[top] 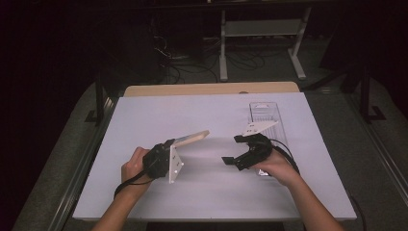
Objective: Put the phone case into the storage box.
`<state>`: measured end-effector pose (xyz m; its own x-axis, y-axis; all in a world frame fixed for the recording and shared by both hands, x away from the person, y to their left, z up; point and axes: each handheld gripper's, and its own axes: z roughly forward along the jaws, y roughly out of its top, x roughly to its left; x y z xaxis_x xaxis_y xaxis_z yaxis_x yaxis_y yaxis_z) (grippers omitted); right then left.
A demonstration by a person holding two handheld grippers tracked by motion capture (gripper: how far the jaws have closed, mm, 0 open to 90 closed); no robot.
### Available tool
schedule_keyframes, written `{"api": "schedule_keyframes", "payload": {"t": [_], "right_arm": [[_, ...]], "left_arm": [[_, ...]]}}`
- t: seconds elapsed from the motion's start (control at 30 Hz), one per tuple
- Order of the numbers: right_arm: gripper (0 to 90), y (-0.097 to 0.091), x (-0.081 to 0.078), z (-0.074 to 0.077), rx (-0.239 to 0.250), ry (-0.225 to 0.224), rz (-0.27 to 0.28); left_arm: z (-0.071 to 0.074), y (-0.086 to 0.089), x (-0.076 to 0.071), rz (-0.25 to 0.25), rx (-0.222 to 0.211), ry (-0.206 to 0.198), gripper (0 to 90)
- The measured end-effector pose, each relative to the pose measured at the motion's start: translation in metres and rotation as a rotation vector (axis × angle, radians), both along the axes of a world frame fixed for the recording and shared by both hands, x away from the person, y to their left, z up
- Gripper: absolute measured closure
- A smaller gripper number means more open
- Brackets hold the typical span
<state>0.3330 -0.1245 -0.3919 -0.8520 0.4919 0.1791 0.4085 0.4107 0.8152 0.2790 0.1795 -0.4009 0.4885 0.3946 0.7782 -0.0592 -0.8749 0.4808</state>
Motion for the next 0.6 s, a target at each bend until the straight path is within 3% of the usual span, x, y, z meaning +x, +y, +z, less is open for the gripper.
{"api": "schedule_keyframes", "payload": {"t": [0.23,0.43,0.57,0.6], "right_arm": [[4.9,-0.0002,0.0009,-0.0001,0.0,0.0,0.005],[5.0,0.0002,0.0006,-0.0001,-0.003,0.001,0.006],[5.1,0.0003,0.0005,-0.0002,-0.003,0.004,0.006],[5.1,0.0004,0.0006,-0.0002,-0.003,0.004,0.006]], "left_arm": [[0.0035,-0.0003,0.0021,0.001,-0.035,0.032,79.3],[0.005,0.0005,0.0043,0.013,-0.12,0.086,79.3],[0.0069,0.0022,0.0049,0.023,-0.137,0.114,79.2],[0.0068,0.0023,0.0055,0.023,-0.157,0.119,79.3]]}}
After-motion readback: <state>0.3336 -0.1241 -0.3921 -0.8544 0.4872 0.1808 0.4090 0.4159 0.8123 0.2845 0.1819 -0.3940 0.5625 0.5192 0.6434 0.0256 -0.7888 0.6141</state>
